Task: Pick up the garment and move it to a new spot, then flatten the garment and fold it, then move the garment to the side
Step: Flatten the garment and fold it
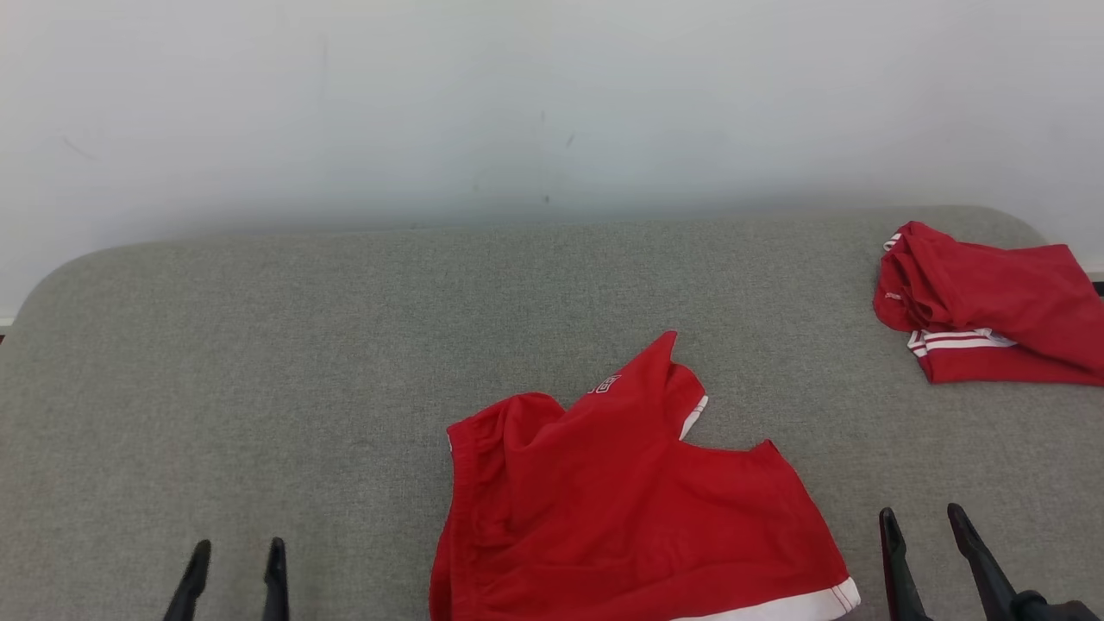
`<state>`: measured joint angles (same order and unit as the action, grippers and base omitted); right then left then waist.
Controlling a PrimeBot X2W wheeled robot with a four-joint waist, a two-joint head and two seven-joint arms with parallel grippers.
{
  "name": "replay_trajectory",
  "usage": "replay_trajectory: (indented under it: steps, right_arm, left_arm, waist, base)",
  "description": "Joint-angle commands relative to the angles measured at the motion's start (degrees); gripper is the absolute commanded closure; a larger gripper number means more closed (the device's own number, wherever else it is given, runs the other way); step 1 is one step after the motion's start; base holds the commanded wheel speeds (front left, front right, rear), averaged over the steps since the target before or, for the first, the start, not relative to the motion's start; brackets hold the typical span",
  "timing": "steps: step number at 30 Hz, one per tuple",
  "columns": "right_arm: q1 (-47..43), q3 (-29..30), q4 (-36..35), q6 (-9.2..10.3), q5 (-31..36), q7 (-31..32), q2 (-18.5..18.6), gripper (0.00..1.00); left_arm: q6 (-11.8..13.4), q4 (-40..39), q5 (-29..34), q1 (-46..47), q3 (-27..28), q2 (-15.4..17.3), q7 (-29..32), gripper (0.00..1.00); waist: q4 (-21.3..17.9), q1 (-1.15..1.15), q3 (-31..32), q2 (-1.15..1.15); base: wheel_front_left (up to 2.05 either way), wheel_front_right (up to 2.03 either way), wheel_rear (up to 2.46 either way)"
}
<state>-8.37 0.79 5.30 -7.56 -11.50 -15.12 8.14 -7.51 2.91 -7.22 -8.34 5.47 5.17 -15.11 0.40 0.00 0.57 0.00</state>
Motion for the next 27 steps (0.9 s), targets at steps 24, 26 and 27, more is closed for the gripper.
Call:
replay_trajectory:
  steps: [24, 26, 27]
  right_arm:
    - [10.1, -12.4, 26.8, 0.14, -7.7, 0.0, 6.2, 0.00]
    - [11.2, -13.2, 28.7, 0.14, -8.7, 0.0, 5.6, 0.00]
    - [11.7, -13.7, 29.6, 0.14, -8.8, -0.1, 5.3, 0.00]
  left_arm:
    - [0.1, 18.1, -12.6, 11.2, -37.2, 9.7, 0.0, 0.00]
    - [0.1, 18.7, -13.2, 12.4, -38.1, 9.5, 0.0, 0.00]
    - [0.1, 18.9, -13.4, 12.7, -38.3, 9.5, 0.0, 0.00]
  waist:
    - [0.0, 0.00, -5.2, 0.00]
    - [0.0, 0.00, -5.6, 0.00]
    - [0.0, 0.00, -5.7, 0.00]
  base:
    - [0.00, 0.00, 0.00]
    - [0.00, 0.00, 0.00]
    - [0.00, 0.00, 0.00]
